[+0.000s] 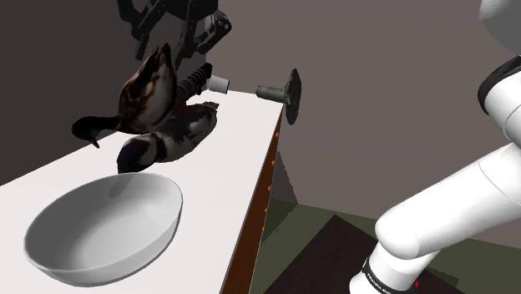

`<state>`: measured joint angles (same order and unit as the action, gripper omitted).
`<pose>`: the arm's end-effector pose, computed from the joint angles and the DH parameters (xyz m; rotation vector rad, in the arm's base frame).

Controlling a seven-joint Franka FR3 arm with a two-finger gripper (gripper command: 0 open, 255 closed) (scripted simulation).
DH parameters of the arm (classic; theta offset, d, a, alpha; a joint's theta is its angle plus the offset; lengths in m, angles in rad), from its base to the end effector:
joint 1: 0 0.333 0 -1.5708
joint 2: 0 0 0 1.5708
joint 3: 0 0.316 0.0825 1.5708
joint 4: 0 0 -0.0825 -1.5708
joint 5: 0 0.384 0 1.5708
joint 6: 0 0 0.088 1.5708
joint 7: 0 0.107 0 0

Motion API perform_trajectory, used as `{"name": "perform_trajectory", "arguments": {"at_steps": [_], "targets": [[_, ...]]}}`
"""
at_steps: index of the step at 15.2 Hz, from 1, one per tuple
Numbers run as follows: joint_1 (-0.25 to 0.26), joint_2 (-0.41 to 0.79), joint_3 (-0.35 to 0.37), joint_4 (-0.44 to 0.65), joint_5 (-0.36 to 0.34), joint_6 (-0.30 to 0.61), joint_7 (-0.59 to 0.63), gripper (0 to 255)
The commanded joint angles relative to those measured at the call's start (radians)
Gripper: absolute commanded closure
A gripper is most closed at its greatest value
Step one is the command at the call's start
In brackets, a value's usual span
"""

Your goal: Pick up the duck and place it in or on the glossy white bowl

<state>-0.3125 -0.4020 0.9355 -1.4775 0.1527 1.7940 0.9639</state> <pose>0.2993 0.3969 0.7941 -2.7507 0.3870 -0.7230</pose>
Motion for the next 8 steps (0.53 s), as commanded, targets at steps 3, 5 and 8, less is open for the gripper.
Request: {"name": "perform_trajectory", "arguments": {"at_steps": [3, 5, 8], "targets": [[-0.230, 0.173, 0.400, 0.211, -0.188, -0.062, 0.161, 255], [-0.391, 0.171, 0.572, 0.256, -0.189, -0.072, 0.177, 255], [-0.249, 0.160, 0.434, 0.168, -0.184, -0.018, 0.181, 255]]}}
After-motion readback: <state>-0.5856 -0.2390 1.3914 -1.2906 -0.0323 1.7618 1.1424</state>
